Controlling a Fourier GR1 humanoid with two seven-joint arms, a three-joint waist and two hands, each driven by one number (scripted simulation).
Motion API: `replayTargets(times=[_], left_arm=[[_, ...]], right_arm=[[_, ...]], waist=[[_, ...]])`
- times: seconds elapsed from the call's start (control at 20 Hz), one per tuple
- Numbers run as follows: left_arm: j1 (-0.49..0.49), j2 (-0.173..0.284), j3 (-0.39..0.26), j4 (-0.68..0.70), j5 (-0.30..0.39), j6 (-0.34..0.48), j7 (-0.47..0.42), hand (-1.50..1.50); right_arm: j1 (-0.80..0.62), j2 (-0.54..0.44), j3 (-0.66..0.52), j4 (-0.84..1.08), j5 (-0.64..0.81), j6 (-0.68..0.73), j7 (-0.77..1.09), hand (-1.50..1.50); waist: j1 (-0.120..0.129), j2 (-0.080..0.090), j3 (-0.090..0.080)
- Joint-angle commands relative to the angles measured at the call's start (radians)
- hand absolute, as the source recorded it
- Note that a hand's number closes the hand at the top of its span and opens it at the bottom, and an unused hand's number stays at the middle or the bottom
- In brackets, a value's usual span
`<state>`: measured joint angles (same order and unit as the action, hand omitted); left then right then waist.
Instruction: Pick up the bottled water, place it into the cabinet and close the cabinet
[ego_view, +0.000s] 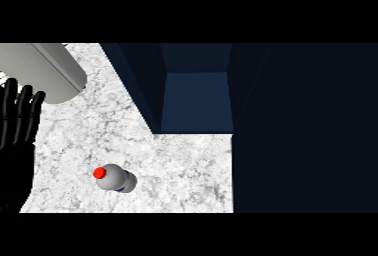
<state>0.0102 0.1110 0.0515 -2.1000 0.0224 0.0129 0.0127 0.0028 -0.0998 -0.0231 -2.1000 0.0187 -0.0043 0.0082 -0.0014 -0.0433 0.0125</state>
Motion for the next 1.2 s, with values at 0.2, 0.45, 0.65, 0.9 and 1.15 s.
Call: replayTargets(times=[0.2, 0.45, 0.65, 0.9, 1.15], left_arm=[[0.034, 0.095, -0.236, -0.087, 0.293, -0.4, -0.035, -1.5], [0.215, 0.206, -0.392, -0.083, 0.538, -0.596, 0.112, -1.5], [0.364, 0.385, -0.297, -0.233, 0.753, -0.684, 0.144, -1.5], [0.492, 0.548, -0.126, -0.349, 0.965, -0.739, 0.131, -1.5], [0.619, 0.648, 0.02, -0.324, 1.056, -0.842, 0.064, -1.5]], right_arm=[[0.093, 0.011, 0.028, -0.048, -0.037, 0.037, -0.014, -1.5], [0.132, 0.039, 0.115, -0.065, -0.177, 0.106, 0.105, -1.5], [0.24, 0.015, 0.115, -0.191, -0.238, 0.131, 0.153, -1.5], [0.34, -0.043, 0.018, -0.36, -0.363, 0.153, 0.23, -1.5], [0.395, -0.036, 0.009, -0.412, -0.383, 0.163, 0.243, -1.5]], waist=[[-0.037, 0.03, -0.015], [-0.005, 0.036, -0.014], [0.007, 0.034, -0.013], [0.007, 0.037, -0.012], [0.013, 0.036, -0.012]])
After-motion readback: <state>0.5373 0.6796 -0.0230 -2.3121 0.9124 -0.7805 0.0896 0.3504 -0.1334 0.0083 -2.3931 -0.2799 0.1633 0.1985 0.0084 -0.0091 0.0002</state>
